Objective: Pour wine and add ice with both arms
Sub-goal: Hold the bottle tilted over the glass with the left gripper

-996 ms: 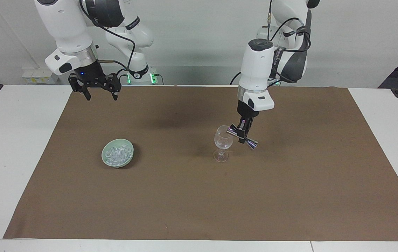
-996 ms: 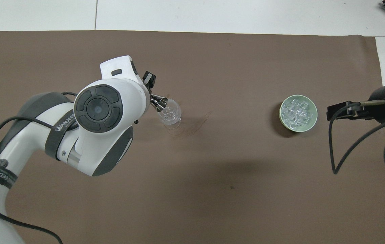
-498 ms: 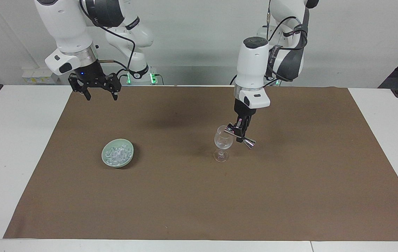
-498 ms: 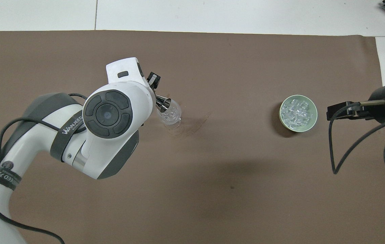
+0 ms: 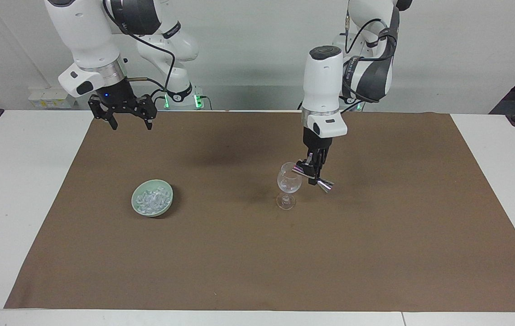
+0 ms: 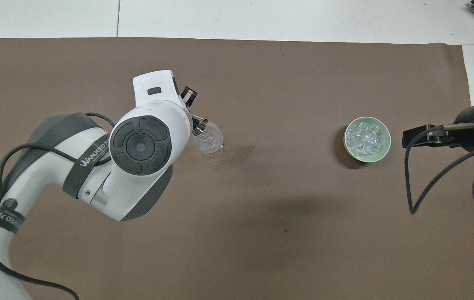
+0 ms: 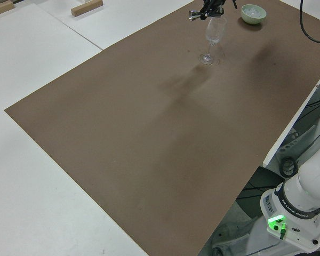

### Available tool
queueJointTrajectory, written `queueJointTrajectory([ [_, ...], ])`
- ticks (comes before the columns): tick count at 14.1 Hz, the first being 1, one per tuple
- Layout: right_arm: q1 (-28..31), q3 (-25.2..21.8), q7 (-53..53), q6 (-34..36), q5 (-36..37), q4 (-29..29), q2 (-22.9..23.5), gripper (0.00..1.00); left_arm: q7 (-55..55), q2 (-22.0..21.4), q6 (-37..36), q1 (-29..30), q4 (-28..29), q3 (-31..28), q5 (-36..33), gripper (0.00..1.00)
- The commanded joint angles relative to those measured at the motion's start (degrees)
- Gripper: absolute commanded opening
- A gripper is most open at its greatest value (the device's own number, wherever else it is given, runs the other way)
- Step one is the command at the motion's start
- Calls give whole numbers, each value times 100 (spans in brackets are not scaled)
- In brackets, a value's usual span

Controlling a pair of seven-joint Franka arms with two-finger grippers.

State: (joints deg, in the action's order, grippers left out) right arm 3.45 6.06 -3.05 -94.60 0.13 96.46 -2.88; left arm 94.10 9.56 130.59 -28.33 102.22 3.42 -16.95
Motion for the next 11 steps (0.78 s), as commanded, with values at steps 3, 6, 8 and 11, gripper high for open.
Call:
queueJointTrajectory([
  [3,86,62,-108,3,-4,-13,15,100,117,-24,-95,-234,-44,-105,-265,0],
  [6,86,62,-108,3,-4,-13,15,100,100,-15,-86,-261,-62,-96,-510,0],
  [8,86,62,-108,3,-4,-13,15,100,73,-7,-86,-261,-62,-96,-651,0],
  [11,86,62,-108,3,-4,-13,15,100,12,2,-95,-269,-62,-96,-774,0],
])
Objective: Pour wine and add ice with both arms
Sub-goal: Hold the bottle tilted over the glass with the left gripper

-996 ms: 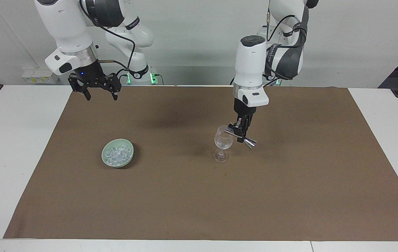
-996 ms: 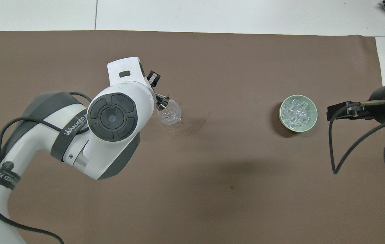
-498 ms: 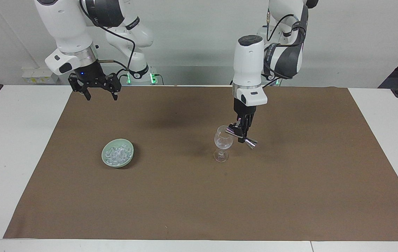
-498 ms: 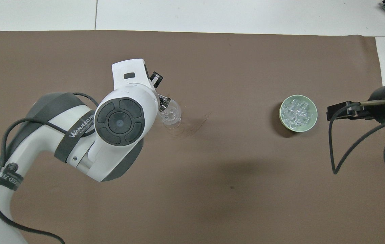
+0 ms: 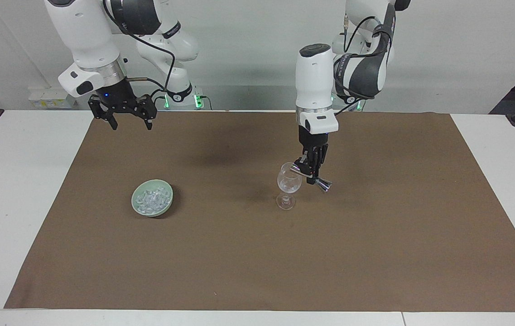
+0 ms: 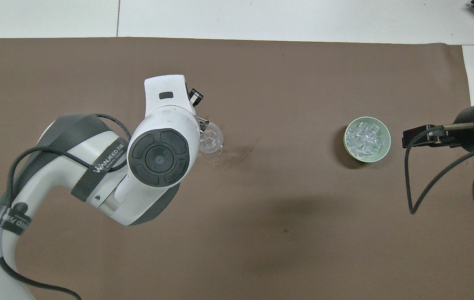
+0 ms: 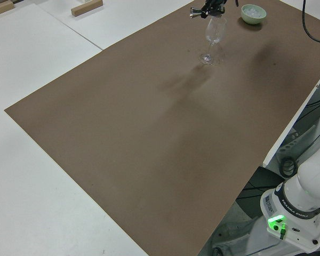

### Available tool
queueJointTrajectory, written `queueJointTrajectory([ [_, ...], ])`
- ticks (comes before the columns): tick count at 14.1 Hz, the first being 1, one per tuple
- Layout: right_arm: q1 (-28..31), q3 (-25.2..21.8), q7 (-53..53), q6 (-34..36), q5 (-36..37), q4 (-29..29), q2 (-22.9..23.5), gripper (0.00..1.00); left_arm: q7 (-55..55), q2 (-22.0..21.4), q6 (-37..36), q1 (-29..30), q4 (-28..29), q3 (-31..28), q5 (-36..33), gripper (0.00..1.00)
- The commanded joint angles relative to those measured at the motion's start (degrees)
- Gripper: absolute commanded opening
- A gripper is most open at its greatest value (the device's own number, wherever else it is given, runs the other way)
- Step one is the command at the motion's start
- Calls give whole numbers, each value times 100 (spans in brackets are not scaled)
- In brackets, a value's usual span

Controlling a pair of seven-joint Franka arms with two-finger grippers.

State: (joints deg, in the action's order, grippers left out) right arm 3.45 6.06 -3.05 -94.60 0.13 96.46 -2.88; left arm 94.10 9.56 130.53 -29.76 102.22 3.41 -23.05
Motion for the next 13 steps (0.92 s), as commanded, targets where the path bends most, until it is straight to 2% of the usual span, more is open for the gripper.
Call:
queueJointTrajectory([
  [1,86,62,-108,3,-4,-13,15,100,12,2,-98,-126,-70,-95,-173,0],
  [13,86,62,-108,3,-4,-13,15,100,12,10,-115,-205,-184,-95,-542,0],
])
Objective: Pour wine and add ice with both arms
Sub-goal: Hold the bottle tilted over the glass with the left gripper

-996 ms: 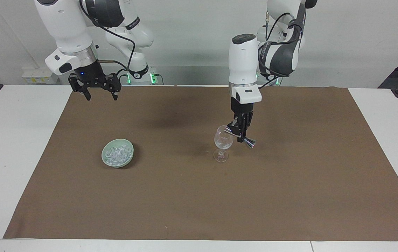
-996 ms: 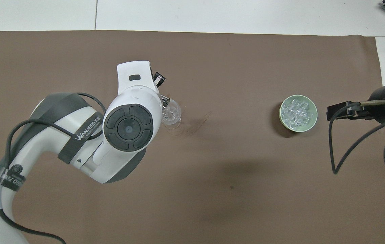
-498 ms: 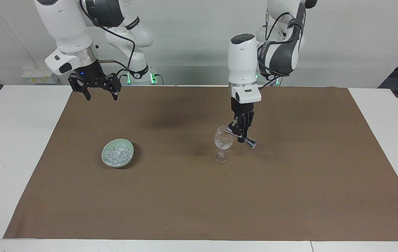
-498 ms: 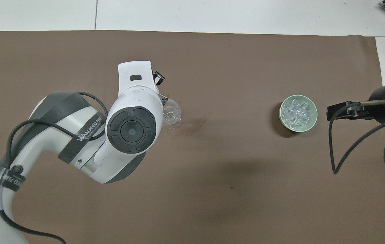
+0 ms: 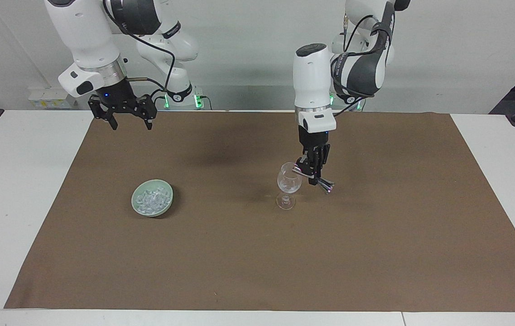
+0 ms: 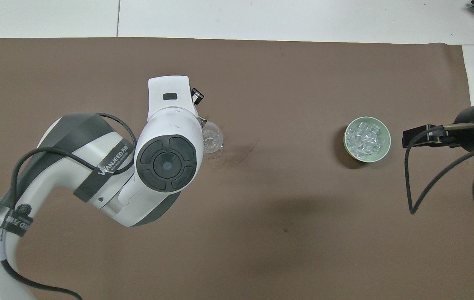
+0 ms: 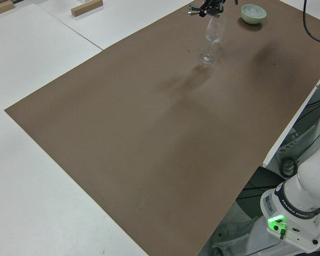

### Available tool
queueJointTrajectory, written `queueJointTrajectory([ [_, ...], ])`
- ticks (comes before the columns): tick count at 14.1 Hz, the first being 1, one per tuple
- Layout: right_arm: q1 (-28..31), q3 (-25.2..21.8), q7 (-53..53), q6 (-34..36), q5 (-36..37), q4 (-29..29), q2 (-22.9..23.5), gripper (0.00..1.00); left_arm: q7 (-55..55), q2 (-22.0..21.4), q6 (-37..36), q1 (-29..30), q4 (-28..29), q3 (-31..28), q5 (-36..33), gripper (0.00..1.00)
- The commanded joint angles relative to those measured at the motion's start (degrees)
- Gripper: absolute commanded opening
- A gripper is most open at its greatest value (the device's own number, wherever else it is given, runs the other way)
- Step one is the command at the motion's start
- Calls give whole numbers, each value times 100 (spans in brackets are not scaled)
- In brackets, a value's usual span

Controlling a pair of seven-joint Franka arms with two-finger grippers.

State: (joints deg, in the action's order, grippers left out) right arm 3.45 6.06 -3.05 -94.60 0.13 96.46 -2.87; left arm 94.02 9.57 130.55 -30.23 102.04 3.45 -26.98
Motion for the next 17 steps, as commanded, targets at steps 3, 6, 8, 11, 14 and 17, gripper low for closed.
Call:
queueJointTrajectory([
  [3,86,62,-108,3,-4,-13,15,100,11,19,-127,-158,-185,-99,-219,0],
  [6,86,62,-108,3,-4,-13,15,100,20,10,-118,-167,-158,-99,-246,0],
  [8,86,62,-108,3,-4,-13,15,100,20,10,-118,-211,-158,-99,-325,0],
  [11,86,62,-108,3,-4,-13,15,100,20,19,-118,-220,-158,-99,-369,0],
  [14,86,62,-99,3,-4,-13,15,100,20,19,-118,-237,-123,-99,-457,0],
  [17,86,62,-99,3,-4,-13,15,100,20,19,-100,-237,-114,-99,-474,0],
])
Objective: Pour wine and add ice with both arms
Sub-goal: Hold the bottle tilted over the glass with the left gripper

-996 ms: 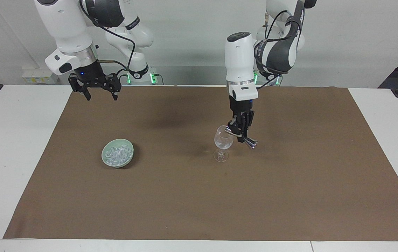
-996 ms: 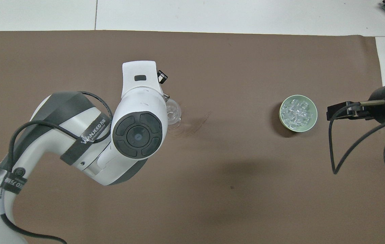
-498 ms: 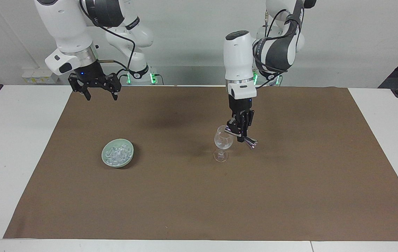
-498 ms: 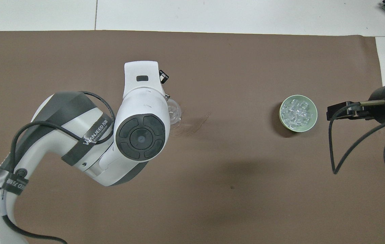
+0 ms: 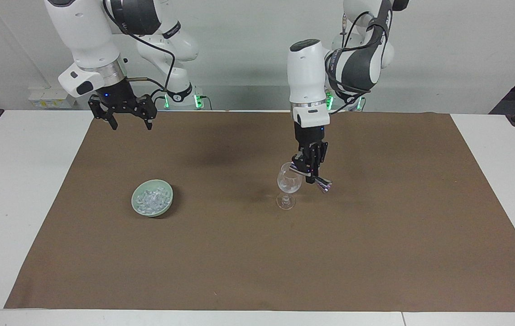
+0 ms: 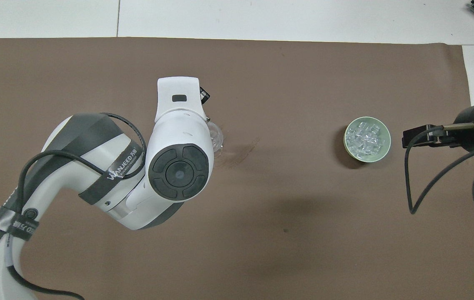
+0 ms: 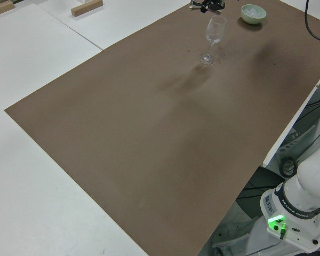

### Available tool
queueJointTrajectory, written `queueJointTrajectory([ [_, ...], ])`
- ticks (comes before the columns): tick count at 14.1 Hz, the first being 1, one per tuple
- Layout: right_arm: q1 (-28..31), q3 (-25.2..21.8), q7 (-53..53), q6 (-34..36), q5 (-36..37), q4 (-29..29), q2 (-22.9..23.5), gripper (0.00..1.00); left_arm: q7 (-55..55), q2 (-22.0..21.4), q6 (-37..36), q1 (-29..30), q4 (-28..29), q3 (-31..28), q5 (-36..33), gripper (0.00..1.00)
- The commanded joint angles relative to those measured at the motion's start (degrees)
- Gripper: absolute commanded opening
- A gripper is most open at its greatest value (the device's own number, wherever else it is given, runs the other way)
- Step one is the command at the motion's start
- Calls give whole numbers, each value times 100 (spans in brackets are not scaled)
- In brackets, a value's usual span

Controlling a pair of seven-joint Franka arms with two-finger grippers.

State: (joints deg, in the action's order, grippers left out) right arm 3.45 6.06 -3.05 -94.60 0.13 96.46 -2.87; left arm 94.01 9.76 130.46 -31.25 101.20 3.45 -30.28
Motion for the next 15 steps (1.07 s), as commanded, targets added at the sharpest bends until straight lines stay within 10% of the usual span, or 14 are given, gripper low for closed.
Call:
queueJointTrajectory([
  [1,86,62,-108,3,-4,-13,15,100,21,0,-100,-136,-30,-98,-144,0],
  [7,86,62,-108,3,-4,-13,15,100,74,-70,-161,-66,31,-81,214,0],
  [15,86,62,-90,11,-4,-13,15,100,4,-176,-460,636,-4,-151,3068,0],
])
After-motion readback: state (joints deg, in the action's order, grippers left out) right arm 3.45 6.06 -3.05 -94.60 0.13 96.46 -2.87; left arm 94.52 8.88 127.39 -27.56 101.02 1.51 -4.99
